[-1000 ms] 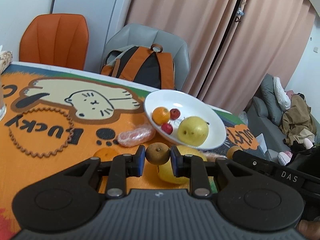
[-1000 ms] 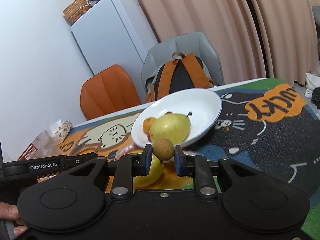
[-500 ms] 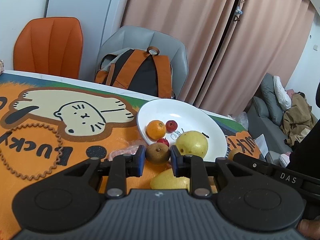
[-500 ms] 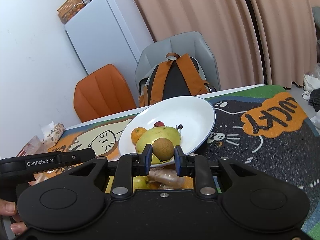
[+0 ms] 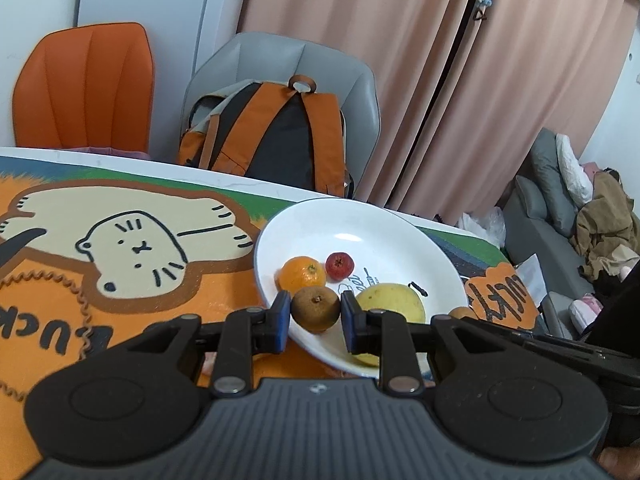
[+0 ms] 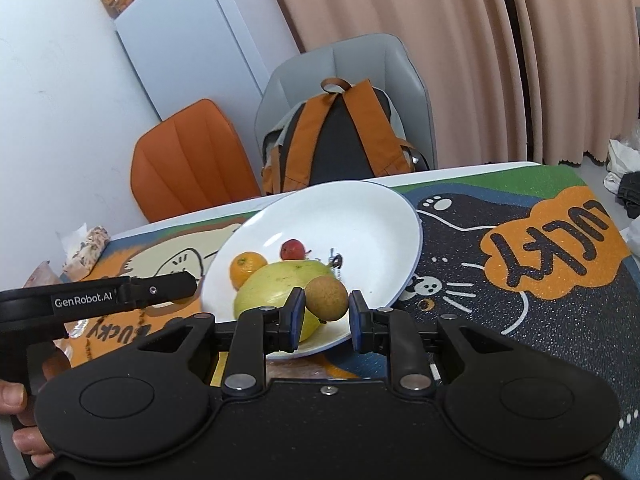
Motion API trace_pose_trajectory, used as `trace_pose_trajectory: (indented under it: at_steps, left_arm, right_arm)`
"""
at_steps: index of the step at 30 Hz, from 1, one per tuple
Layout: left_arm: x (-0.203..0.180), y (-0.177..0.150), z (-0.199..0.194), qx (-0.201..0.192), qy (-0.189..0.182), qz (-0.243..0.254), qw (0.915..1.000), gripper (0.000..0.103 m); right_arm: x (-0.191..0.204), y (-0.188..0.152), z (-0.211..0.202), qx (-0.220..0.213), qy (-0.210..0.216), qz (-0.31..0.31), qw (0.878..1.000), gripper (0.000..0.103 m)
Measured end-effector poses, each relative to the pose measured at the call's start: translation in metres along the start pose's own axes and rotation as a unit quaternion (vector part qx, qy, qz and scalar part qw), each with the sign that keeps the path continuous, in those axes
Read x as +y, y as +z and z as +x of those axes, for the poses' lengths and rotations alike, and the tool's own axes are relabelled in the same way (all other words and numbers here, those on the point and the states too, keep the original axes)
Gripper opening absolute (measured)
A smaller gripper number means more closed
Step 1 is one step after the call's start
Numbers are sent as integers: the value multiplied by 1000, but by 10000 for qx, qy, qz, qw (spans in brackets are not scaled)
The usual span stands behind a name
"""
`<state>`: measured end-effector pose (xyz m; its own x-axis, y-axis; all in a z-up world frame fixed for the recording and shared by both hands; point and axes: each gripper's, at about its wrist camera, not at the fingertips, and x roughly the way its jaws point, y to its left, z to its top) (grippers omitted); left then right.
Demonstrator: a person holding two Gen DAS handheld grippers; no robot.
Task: Organize fruits
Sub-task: 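Carry both kiwis into the white bowl and open both tools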
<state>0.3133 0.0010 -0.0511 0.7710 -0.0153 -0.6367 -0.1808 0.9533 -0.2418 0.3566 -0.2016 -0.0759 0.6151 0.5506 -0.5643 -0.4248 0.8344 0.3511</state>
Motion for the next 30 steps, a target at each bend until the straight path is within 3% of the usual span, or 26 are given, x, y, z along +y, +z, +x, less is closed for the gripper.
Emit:
trace_pose_trajectory:
  at_steps: [13,17,30]
  left_arm:
    - [-14,21,42,388,55,70,9992,25]
    - [-19,25,54,551,51,88,9984,25]
    - [-6,23,36,541,150,-104,9984,33]
  right_arm:
    - [-14,15,24,395,-82,42,9992,22]
    - [-12,17,27,501,-31,21,9987,27]
    - [-9,14,11,410,-31,98,9991,30]
